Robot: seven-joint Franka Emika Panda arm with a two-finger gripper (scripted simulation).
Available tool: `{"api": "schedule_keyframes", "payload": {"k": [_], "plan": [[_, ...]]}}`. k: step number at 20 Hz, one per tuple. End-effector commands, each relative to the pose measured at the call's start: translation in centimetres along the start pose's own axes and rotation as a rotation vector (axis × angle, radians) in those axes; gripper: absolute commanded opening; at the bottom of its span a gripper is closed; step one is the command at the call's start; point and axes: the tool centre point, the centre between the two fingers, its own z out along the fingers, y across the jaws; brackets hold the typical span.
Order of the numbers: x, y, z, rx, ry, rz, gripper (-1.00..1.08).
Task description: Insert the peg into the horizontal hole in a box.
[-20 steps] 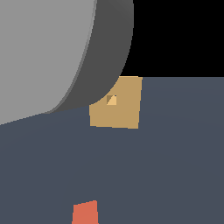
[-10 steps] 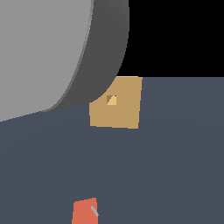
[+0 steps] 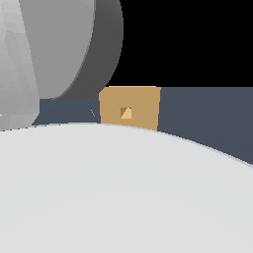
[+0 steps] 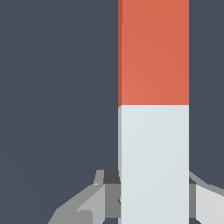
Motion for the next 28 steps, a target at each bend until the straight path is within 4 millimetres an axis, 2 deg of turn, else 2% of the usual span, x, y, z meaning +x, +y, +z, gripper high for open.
{"api": "schedule_keyframes", "payload": {"k": [1,10,19,23,28], "plan": [[1.6,0.0,-0.6,-0.002,-0.001,0.017,-1.0],[9.6,0.3,-3.3,-0.003,-0.001,0.112,-1.0],[17.8,1.5,-6.0,-0.003,-0.001,0.209,-1.0],[20.5,2.2,-6.9,-0.003,-0.001,0.242,-1.0],[23.0,2.9,-7.8,-0.003,-0.001,0.272,-1.0]]}}
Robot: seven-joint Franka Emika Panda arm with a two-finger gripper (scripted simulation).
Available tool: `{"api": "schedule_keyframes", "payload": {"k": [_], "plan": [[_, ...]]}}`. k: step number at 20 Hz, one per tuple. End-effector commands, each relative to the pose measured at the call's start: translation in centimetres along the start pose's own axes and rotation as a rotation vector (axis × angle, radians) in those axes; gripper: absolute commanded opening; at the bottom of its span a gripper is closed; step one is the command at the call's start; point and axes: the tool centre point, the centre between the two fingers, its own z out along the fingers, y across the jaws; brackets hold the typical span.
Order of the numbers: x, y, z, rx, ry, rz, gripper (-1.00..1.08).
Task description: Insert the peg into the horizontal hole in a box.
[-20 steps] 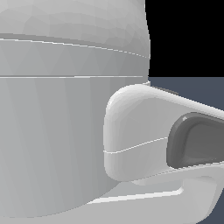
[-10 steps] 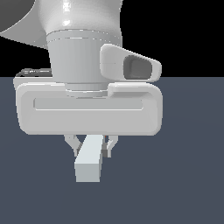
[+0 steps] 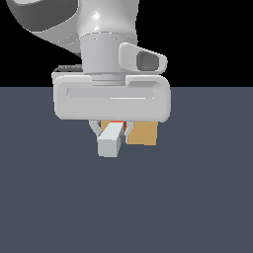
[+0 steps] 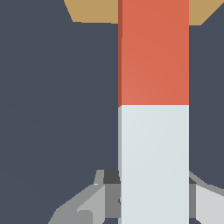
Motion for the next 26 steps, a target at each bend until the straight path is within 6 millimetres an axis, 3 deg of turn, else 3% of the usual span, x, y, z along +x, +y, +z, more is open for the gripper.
{"api": "schedule_keyframes", "payload": {"k": [1,7,19,26], "plan": [[1.0,0.1,-0.4,-0.001,0.0,0.015,-1.0],[2.3,0.3,-0.9,-0.001,0.0,0.03,-1.0],[2.6,0.2,-0.7,0.002,-0.001,0.03,-1.0],[5.5,0.2,-0.8,0.001,0.0,0.03,-1.0]]}}
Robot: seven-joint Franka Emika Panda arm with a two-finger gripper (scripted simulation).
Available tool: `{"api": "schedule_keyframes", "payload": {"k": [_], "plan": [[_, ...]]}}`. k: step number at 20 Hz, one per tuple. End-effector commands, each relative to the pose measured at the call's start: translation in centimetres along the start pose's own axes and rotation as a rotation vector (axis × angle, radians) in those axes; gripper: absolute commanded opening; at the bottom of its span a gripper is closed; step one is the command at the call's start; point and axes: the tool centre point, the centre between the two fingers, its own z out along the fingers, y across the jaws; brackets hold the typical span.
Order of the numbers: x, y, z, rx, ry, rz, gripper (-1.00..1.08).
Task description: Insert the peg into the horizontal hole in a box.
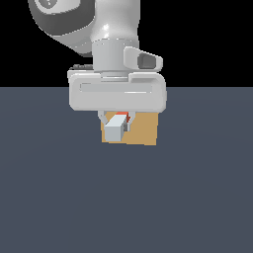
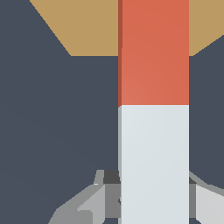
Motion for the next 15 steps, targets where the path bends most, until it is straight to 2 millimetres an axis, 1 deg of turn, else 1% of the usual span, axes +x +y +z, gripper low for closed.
{"api": "schedule_keyframes", "payload": {"k": [1,5,8,11,15], "plan": [[1.7,0.0,-0.1,-0.003,0.001,-0.002,-1.0],[5.0,0.1,-0.2,-0.004,0.001,-0.001,-1.0],[6.9,0.1,-0.3,-0.005,0.001,-0.001,-1.0],[8.0,0.2,-0.3,-0.006,0.001,-0.001,-1.0],[8.5,0.4,-0.3,-0.006,0.001,-0.001,-1.0]]}}
